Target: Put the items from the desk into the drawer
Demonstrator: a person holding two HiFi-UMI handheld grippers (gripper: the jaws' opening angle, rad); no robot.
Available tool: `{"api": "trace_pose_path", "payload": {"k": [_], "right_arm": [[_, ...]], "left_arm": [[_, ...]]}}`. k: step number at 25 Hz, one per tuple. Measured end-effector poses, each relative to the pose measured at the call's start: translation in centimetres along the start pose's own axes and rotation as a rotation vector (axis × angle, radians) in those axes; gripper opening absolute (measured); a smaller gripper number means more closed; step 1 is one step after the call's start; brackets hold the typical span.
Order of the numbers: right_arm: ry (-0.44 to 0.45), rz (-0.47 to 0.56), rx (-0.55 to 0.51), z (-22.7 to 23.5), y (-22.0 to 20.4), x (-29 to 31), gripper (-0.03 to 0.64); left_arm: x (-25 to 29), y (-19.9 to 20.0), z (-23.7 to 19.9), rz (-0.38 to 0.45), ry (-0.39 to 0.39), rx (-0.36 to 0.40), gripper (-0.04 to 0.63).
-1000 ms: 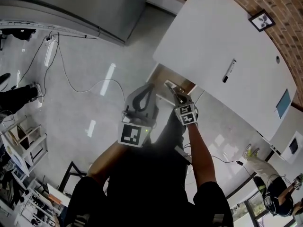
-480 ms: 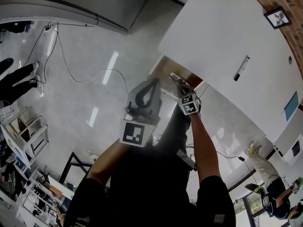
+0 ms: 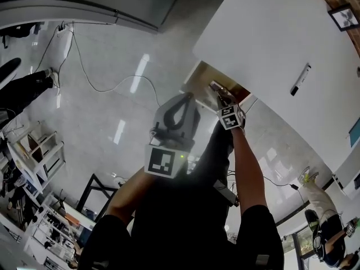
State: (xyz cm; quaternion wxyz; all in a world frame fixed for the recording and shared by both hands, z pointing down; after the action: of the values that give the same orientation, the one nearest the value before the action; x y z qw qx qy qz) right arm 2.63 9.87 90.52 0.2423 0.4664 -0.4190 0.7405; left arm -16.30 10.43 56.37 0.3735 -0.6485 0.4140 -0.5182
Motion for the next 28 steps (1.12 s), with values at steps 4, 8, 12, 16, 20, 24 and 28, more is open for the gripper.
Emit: {"api": "trace_pose_path", "payload": {"k": [4,8,12,16,20,24,28], "right_arm": [[0.003,-0.039,-0.008,0.1,-1.0,0.7,0.012],[0.001,-0.051,0.003,0.3,-1.7,1.1,0.012],[-0.016,-0.063,0.032,0.8,-1.5,1.4,0.012],[-0.036,-0.107,0.073,1.7,-1.6,1.7,0.012],[-0.051,-0.141,0.079,2.1,-1.8,1.9,0.012],[-0.063,-0.135,0.093,1.8,-1.8,1.1,0.012],[-0.084,-0.085,0.128,1.4,-1.6,-1.3,0.012]], "left_arm": [[0.1,-0.5,0.2,-0.007,0.005,-0.003,0.002],[0.2,-1.0,0.5,-0.014,0.007,-0.007,0.002],[0.2,-1.3,0.6,-0.022,0.007,-0.004,0.002],[0.5,-1.1,0.9,-0.014,0.007,0.002,0.002],[0.5,-1.0,1.1,-0.012,0.006,-0.002,0.002],[0.2,-0.7,1.3,-0.013,0.006,-0.003,0.002],[-0.3,-0.1,1.9,-0.005,0.013,-0.018,0.002]]}}
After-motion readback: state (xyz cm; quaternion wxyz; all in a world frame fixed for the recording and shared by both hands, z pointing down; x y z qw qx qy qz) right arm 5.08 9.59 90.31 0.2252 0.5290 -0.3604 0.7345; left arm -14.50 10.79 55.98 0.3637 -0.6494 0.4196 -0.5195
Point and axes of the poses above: the fingertips, and each gripper's own axes: x forward along the fingers, z to its right, y out of its top, the point moved 6 cm from there along -x, backward along the fingers, and after that the axes turned 3 degrees about x, right-handed, at the moved point
